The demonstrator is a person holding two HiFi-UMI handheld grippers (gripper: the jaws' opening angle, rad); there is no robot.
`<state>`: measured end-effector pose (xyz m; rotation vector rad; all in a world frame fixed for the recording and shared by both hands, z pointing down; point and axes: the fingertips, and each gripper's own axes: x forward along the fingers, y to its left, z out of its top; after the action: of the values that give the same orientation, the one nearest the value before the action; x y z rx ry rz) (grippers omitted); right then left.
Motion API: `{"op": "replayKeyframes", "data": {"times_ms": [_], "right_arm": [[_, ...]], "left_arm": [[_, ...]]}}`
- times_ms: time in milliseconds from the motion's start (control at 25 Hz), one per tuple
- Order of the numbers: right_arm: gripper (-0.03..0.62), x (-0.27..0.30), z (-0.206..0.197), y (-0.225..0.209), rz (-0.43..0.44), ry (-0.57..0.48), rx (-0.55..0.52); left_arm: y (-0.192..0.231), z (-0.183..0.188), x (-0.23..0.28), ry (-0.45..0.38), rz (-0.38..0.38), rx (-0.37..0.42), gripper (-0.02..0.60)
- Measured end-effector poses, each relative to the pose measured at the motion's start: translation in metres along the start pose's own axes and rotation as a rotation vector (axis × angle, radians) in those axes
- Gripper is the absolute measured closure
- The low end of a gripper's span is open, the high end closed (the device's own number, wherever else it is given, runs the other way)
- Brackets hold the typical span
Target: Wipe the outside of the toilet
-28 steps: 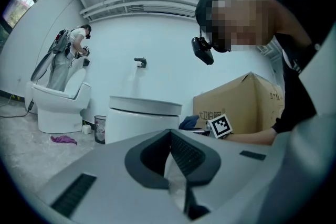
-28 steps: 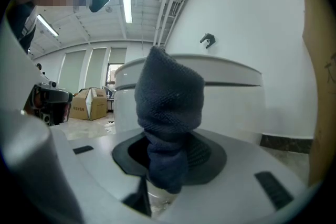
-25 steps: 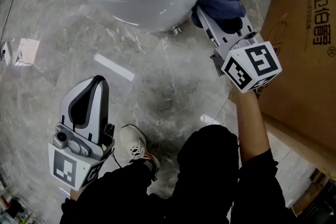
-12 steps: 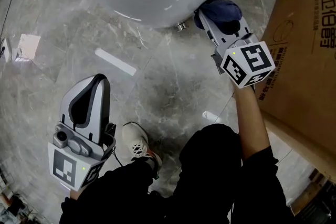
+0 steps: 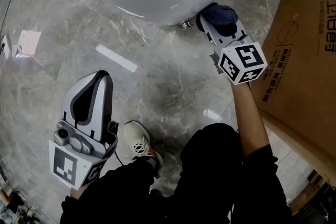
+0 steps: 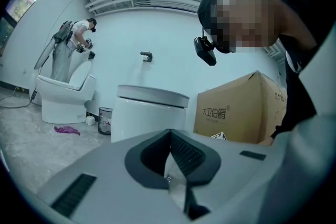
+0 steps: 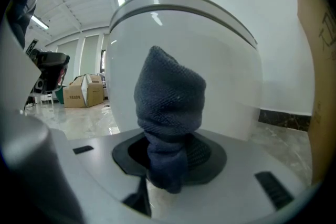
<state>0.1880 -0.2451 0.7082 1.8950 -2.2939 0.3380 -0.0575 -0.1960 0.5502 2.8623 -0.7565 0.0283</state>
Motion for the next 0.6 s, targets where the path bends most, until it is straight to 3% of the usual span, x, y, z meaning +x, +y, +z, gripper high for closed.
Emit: {"op": "replayKeyframes", "data": {"times_ms": [600], "right_arm": [[0.471,0.023,-0.067,-0.016,-0.023,0.133,0.007]], "left_arm": [[0.008,-0.007,-0.001,0.021,0.004,-0.030,0.571]]}}
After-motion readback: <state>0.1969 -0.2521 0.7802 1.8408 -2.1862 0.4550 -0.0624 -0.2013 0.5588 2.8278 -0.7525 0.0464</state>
